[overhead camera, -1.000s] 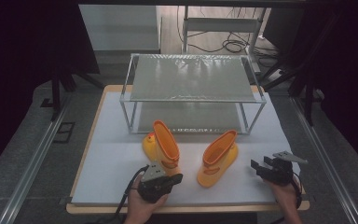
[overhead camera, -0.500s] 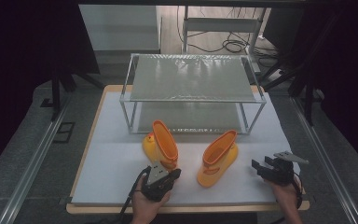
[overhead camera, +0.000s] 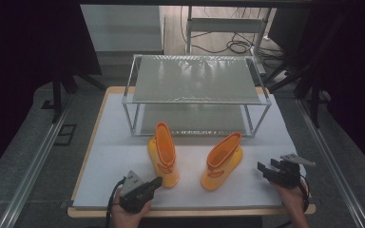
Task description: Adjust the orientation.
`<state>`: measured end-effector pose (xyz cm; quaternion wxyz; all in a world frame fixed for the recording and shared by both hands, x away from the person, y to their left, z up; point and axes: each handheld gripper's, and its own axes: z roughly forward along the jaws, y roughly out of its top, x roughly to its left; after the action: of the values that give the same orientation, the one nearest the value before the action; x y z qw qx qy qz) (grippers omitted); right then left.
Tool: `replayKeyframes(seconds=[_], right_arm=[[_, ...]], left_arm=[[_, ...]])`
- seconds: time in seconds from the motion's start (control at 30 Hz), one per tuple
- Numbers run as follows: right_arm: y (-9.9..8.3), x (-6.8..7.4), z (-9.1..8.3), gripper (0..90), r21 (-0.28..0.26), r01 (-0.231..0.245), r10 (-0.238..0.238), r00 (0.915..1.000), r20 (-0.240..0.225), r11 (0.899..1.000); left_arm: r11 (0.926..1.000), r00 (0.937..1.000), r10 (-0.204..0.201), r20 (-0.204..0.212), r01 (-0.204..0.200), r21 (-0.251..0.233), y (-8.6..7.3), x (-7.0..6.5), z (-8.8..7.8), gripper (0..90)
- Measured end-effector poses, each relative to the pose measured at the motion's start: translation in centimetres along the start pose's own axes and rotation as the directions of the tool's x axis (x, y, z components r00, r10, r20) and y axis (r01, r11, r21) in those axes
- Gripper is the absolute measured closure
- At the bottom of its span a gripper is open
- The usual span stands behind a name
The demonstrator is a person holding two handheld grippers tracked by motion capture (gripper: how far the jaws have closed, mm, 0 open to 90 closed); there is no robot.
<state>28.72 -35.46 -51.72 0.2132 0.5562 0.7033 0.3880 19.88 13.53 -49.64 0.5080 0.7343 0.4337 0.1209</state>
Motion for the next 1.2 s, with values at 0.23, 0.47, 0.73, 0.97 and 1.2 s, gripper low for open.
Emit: replayKeyframes(seconds=[0.23, 0.47, 0.73, 0.97, 1.2], right_arm=[[0.0, 0.0, 0.0, 35.4, -0.002, -0.003, 0.003, 0.9999, 0.010, 1.000], [0.0, -0.1, -0.1, 35.3, -0.005, -0.009, 0.009, 1.0000, 0.004, 1.000], [-0.1, -0.2, -0.2, 35.3, -0.013, -0.005, 0.005, 1.0000, 0.007, 1.000], [-0.1, -0.2, -0.2, 35.2, -0.014, -0.006, 0.006, 0.9999, 0.010, 1.000], [0.0, -0.4, -0.2, 35.2, -0.014, -0.011, 0.012, 0.9999, 0.010, 1.000]], left_arm=[[0.9937, 0.9935, 0.112, 0.019, -0.112, -0.005, 1.0, -4.0, 2.6, 88.5], [0.9907, 0.9889, 0.133, -0.067, -0.134, -0.022, 1.9, -5.2, 5.5, 89.7], [0.9914, 0.9869, 0.118, -0.110, -0.123, -0.043, 1.7, -4.6, 5.8, 89.9], [0.9929, 0.9881, 0.101, -0.115, -0.108, -0.051, 1.3, -4.2, 4.9, 89.9], [0.9951, 0.9882, 0.073, -0.135, -0.081, -0.056, 0.6, -3.1, 3.0, 89.9]])
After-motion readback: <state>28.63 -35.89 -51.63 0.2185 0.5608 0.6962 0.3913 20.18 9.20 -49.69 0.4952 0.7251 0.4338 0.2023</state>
